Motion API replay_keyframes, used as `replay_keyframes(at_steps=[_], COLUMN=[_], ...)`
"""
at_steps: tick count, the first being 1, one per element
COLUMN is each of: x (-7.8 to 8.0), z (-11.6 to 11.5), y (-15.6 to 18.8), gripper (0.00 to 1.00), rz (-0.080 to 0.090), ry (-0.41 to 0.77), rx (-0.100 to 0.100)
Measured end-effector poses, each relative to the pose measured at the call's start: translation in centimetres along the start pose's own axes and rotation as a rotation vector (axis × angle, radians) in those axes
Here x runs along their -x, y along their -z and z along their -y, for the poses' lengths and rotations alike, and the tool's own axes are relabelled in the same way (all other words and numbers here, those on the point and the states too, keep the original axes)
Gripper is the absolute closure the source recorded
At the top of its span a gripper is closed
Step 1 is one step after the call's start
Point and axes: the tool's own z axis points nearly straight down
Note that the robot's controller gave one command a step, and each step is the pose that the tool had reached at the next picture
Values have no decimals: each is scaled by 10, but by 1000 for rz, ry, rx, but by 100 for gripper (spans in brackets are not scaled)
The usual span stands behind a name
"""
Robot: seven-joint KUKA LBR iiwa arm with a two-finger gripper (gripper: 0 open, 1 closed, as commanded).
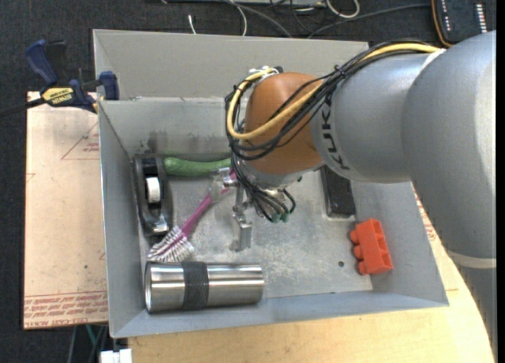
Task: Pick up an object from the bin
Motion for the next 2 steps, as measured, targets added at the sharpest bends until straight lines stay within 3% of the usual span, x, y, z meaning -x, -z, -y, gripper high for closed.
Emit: replay_keyframes(at_steps=[1, 2], x=[0, 12], z=[0, -62], y=[-1, 24], gripper=[0, 0], rz=[-1, 4], ry=[1, 268], rx=[0, 3])
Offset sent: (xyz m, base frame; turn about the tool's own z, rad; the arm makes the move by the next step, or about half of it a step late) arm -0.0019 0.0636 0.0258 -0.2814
